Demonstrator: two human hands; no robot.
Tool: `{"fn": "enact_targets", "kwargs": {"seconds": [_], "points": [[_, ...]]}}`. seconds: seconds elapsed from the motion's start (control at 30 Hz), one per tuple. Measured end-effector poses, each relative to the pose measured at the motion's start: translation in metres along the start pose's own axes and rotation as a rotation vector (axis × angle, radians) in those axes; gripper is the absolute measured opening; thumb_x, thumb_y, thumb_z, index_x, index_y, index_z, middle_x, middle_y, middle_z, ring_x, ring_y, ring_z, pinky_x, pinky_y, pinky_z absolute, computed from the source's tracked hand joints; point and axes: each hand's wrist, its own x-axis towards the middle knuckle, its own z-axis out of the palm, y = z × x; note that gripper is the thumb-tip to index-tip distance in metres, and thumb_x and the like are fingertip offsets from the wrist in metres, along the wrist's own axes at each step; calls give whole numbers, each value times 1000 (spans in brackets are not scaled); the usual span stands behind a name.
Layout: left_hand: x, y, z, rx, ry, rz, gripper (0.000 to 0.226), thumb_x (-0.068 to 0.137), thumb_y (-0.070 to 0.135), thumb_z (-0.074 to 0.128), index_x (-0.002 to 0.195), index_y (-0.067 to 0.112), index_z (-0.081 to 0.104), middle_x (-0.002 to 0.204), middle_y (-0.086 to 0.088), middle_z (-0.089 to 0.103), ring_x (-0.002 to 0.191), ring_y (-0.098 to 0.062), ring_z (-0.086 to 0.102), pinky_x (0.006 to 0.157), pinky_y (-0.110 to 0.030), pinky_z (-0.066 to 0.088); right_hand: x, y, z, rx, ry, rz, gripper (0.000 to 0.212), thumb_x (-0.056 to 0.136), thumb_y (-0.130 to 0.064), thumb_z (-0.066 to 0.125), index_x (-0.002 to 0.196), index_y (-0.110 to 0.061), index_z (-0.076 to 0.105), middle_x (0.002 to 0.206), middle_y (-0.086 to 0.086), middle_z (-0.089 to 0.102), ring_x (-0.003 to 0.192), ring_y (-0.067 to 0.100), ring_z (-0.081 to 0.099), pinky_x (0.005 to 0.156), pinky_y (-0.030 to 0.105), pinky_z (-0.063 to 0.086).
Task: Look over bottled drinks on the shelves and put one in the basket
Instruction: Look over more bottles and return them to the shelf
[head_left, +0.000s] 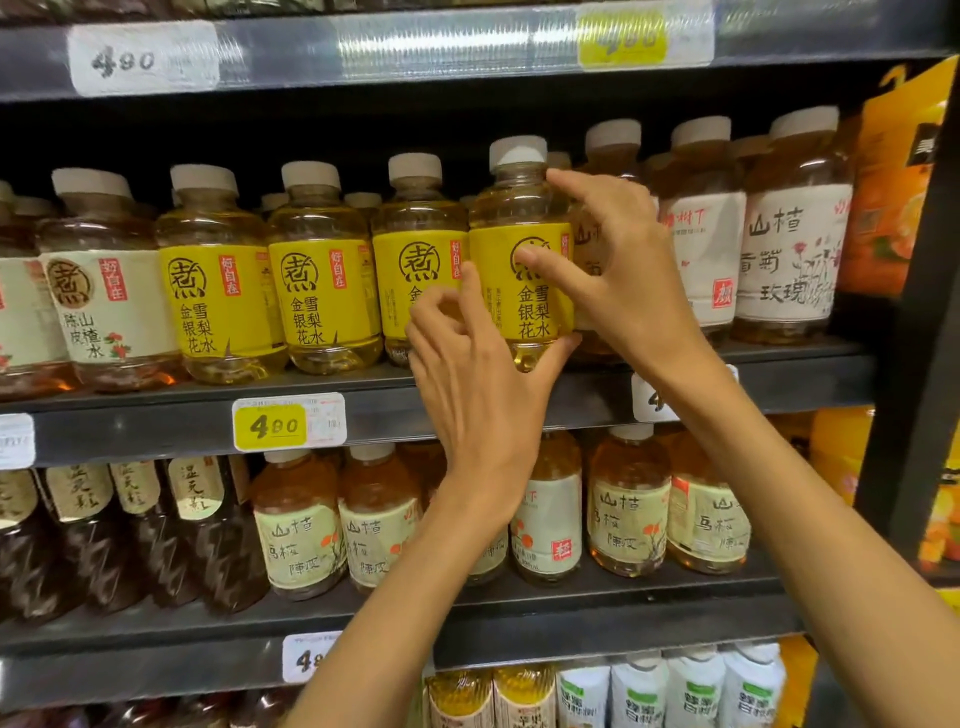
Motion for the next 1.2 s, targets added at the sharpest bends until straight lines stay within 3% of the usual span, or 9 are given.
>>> {"fn": "enact_targets", "kwargs": {"seconds": [0.2,0.4,0.57,0.7,0.8,0.9,1.03,1.13,1.2], "points": [[0,-4,4,-17,-4,13,82,82,49,67,146,11,33,135,-10,45,123,-24,39,97,-32,32,2,4,2,-151,70,-42,61,84,-43,67,135,-12,53,129,9,56,119,30,42,92,39,37],[2,0,8,135,0,32,75,87,48,62,145,10,34,133,-12,49,124,-28,43,97,-36,34,11,17,8,-377,31,-119,64,86,-57,56,135,-15,51,129,3,59,118,27,43,80,25,21],[4,4,7,165,-24,43,75,87,46,63,144,7,34,131,-13,48,121,-28,44,94,-36,38,10,18,3,-325,44,-168,58,88,-45,61,133,-9,52,133,8,54,119,32,43,91,35,32],[4,14,5,87,13,97,69,82,32,73,138,7,43,129,-15,49,118,-29,47,92,-36,41,13,28,-19,-363,234,-37,61,89,-44,61,133,-3,49,132,15,52,122,35,42,94,33,30],[4,23,7,22,21,180,57,83,20,73,133,7,50,122,-13,54,110,-27,51,89,-34,42,21,37,-26,-541,119,88,71,89,-58,52,130,-1,45,134,20,49,131,37,34,104,39,21],[4,27,11,-21,-26,188,50,85,15,69,131,10,51,122,-10,53,112,-25,49,90,-33,39,23,39,-24,-607,59,59,68,90,-61,48,119,1,49,121,22,55,122,35,40,103,39,19],[2,25,12,-85,-64,165,48,87,14,65,133,13,50,126,-7,51,116,-22,45,95,-30,34,21,33,-25,-407,163,85,70,83,-53,65,126,0,50,121,22,54,117,37,43,98,40,30],[0,21,10,-143,-97,189,47,89,13,64,133,11,50,128,-6,52,119,-21,45,98,-29,33,13,30,-23,-193,183,66,73,82,-42,72,136,-3,42,130,16,50,122,28,44,101,31,34],[-1,17,7,-177,-115,213,48,89,15,65,134,10,49,130,-6,52,121,-21,45,101,-31,34,6,25,-23,26,227,41,75,81,-31,76,138,-2,37,135,14,46,125,24,44,105,33,38]]}}
